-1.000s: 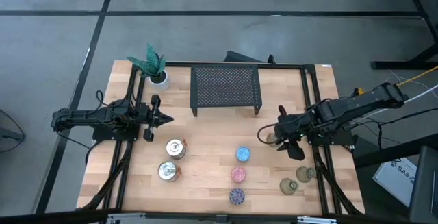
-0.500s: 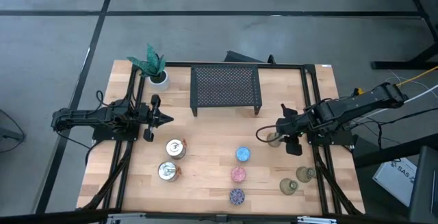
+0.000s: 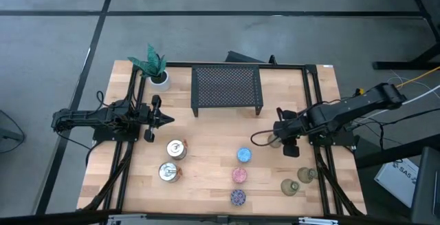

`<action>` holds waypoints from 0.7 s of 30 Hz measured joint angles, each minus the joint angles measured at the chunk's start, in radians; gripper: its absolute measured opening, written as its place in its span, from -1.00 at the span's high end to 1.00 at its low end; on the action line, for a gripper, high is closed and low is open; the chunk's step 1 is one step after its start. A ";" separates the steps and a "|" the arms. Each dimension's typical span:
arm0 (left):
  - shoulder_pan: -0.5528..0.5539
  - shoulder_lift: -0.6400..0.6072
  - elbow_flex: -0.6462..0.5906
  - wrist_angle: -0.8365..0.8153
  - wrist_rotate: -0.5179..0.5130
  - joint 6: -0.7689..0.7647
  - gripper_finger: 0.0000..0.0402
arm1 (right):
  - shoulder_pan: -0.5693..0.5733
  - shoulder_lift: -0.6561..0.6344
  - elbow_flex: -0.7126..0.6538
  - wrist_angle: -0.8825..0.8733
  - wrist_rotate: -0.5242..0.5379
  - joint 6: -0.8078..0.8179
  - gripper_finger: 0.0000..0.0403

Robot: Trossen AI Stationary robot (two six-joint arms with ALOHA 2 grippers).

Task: Pick & Place candle stick holders
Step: Put the top candle holder on the shelf

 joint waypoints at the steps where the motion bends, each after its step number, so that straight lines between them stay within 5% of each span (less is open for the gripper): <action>1: 0.000 0.000 0.000 0.000 0.000 0.000 0.99 | 0.000 0.009 0.000 0.000 0.000 0.000 0.35; 11: 0.000 0.000 0.000 0.000 0.000 0.000 0.99 | 0.000 0.068 0.000 0.000 0.000 -0.008 0.38; 21: 0.000 0.000 0.000 0.000 0.000 0.000 0.99 | 0.000 0.107 0.001 0.001 0.001 -0.008 0.71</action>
